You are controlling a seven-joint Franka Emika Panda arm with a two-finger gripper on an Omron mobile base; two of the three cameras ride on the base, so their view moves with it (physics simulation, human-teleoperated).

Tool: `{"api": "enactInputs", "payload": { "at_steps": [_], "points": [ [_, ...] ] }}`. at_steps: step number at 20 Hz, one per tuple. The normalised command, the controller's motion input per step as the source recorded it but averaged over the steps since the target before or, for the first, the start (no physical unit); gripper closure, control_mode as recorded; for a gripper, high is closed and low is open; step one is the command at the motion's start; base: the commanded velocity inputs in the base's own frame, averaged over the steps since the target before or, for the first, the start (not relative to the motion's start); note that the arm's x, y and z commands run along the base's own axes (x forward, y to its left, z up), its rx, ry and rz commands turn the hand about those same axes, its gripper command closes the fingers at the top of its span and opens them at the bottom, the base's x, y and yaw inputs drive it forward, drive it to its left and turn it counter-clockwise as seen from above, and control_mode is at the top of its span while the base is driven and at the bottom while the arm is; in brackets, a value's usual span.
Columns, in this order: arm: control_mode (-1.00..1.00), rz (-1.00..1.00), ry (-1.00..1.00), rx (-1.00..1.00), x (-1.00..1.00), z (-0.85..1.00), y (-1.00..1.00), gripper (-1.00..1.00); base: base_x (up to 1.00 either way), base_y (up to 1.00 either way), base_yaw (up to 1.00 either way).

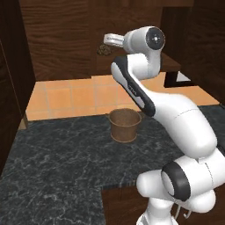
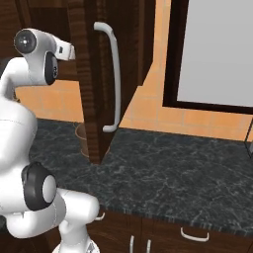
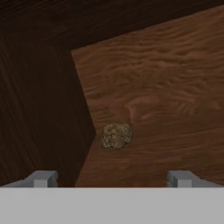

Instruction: Open the cabinet, pick up the bread from the cabinet and place it in the basket. Then move the basket to the dining counter.

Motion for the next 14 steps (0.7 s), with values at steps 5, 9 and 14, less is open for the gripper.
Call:
{"api": "enactInputs", "payload": {
  "at_steps": [5,9,14],
  "points": [
    [-1.00,0.05,0.14,0.03,0.29,-0.02,-0.06,-1.00,0.00,0.00,0.00],
    [-1.00,0.04,0.04,0.00,0.38,-0.23,0.00,-1.00,0.00,0.00,0.00],
    [-1.00,0.02,0.08,0.00,0.43,-0.08,0.00,-1.00,0.00,0.00,0.00]
  ]
}}
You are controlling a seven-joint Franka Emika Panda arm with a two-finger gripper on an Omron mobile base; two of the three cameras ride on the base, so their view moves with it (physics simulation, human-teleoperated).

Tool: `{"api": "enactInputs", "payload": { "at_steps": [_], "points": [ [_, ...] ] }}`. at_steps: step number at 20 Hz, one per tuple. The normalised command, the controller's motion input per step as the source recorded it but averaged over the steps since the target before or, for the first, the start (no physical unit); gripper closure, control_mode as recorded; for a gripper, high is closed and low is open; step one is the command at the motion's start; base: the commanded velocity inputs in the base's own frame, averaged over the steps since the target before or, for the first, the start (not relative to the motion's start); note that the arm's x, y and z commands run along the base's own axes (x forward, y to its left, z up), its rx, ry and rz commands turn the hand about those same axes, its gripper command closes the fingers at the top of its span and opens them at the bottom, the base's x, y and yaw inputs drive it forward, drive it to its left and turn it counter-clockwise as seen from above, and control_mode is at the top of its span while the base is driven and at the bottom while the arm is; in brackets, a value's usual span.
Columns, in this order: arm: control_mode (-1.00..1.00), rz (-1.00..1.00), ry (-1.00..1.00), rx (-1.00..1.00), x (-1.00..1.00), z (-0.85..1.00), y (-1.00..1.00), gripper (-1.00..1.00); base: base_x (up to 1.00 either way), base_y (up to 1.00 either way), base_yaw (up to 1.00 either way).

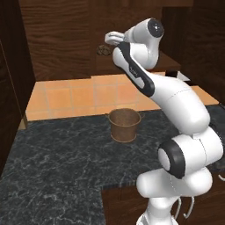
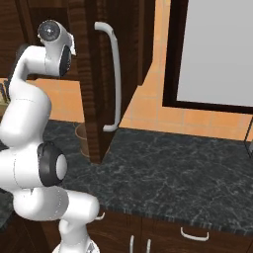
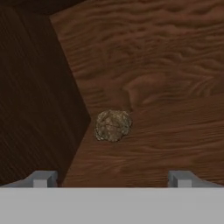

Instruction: Open the cabinet, pick up the bread from the cabinet and place it in the basket. Then move the basket to the dining counter.

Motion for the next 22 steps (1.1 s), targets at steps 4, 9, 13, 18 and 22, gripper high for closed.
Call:
{"api": "enactInputs", "payload": {
  "at_steps": [4,9,13,18,22],
  "points": [
    [-1.00,0.01,0.07,0.00,0.50,-0.09,0.00,-1.00,0.00,0.00,0.00],
    [-1.00,0.00,0.05,0.00,0.38,-0.13,0.00,-1.00,0.00,0.00,0.00],
    [-1.00,0.00,0.03,0.00,0.29,-0.04,0.07,-1.00,0.00,0.00,0.00],
    [-1.00,0.00,0.00,-0.02,0.29,-0.11,0.17,-1.00,0.00,0.00,0.00],
    [-1.00,0.00,0.00,-0.01,0.33,-0.08,0.07,-1.00,0.00,0.00,0.00]
  ]
}}
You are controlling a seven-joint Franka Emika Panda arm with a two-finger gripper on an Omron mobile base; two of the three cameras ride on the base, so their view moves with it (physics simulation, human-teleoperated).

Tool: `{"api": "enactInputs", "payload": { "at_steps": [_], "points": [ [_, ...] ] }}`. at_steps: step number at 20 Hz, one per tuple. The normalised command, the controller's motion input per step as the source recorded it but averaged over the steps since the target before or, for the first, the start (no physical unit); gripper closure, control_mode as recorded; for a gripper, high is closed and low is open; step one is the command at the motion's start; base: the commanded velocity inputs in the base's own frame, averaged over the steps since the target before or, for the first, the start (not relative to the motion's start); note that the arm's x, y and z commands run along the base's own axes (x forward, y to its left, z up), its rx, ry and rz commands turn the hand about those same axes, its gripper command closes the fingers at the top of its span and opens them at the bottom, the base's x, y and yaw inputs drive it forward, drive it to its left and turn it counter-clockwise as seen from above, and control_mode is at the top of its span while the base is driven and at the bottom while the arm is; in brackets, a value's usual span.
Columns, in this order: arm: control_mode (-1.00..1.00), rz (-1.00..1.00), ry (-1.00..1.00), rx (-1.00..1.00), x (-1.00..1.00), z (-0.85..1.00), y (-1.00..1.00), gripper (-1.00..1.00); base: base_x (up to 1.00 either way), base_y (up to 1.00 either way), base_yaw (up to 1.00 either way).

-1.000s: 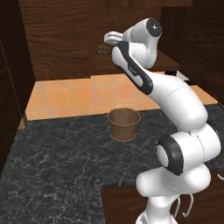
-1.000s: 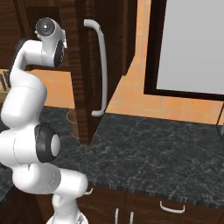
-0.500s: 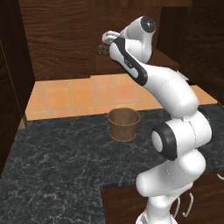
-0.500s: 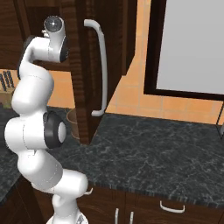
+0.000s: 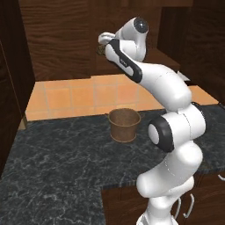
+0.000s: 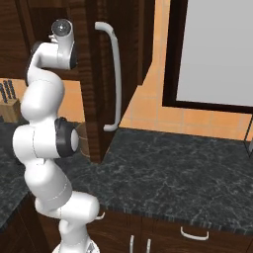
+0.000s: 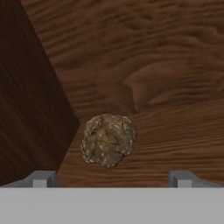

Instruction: Open the cabinet, pick up the bread from the cabinet and place it in the basket. Then move the basket to the dining counter.

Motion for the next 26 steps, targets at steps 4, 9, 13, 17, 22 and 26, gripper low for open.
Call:
{"api": "enactInputs", "payload": {
  "at_steps": [4,9,13,17,22,26],
  "points": [
    [-1.00,0.00,0.07,0.00,0.29,-0.18,0.11,-1.00,0.00,0.00,0.00],
    [-1.00,0.04,0.06,0.00,0.35,-0.12,0.23,-1.00,0.00,0.00,0.00],
    [-1.00,0.05,0.03,0.00,0.38,-0.14,0.18,-1.00,0.00,0.00,0.00],
    [-1.00,0.03,0.04,0.00,0.52,-0.18,0.00,-1.00,0.00,0.00,0.00],
    [-1.00,0.01,0.06,0.00,0.55,-0.29,0.05,-1.00,0.00,0.00,0.00],
    [-1.00,0.00,0.05,0.00,0.56,-0.19,0.11,-1.00,0.00,0.00,0.00]
  ]
}}
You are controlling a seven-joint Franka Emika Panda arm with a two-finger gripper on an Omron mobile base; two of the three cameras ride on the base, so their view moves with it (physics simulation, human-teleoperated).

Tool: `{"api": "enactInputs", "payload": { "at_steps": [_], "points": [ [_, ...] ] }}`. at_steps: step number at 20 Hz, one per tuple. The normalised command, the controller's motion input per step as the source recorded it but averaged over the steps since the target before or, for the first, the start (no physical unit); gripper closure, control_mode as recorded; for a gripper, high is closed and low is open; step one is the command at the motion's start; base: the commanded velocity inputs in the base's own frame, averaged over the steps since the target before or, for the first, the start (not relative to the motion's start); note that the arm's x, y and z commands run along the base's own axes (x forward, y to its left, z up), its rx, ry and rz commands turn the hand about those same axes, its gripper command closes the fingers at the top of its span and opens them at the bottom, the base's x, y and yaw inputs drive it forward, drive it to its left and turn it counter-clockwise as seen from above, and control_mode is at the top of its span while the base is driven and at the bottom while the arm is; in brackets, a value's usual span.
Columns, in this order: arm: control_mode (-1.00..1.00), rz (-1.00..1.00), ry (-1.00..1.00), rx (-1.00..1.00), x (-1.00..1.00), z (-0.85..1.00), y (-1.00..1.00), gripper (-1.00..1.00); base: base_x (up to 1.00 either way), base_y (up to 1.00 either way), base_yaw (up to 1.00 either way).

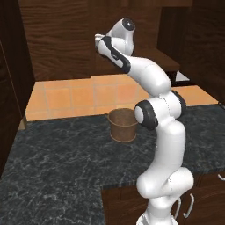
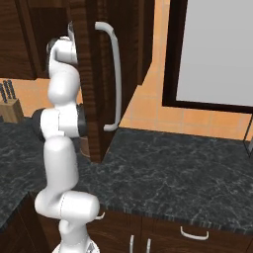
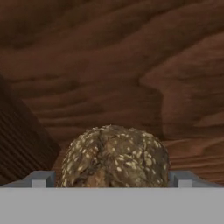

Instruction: Open the cabinet, pick up the bread from the cabinet and place it in the basket. Then move the basket to the dining counter.

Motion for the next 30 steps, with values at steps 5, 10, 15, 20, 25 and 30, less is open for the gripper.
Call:
{"api": "enactInputs", "payload": {
  "at_steps": [5,10,15,20,25,30],
  "points": [
    [-1.00,0.00,0.03,0.00,0.33,-0.38,0.26,1.00,0.00,0.00,0.00],
    [-1.00,0.03,-0.18,-0.06,-0.60,-0.92,0.44,1.00,0.00,0.00,0.00],
    [-1.00,0.06,-0.49,-0.07,-1.00,-1.00,0.61,1.00,0.00,0.00,0.00],
    [-1.00,0.02,-0.38,0.10,-0.93,-0.22,0.12,1.00,0.00,0.00,0.00],
    [-1.00,0.00,-0.04,0.16,-1.00,0.85,0.00,1.00,0.00,0.00,0.00],
    [-1.00,0.00,0.00,0.05,-1.00,0.50,0.00,1.00,0.00,0.00,0.00]
  ]
}}
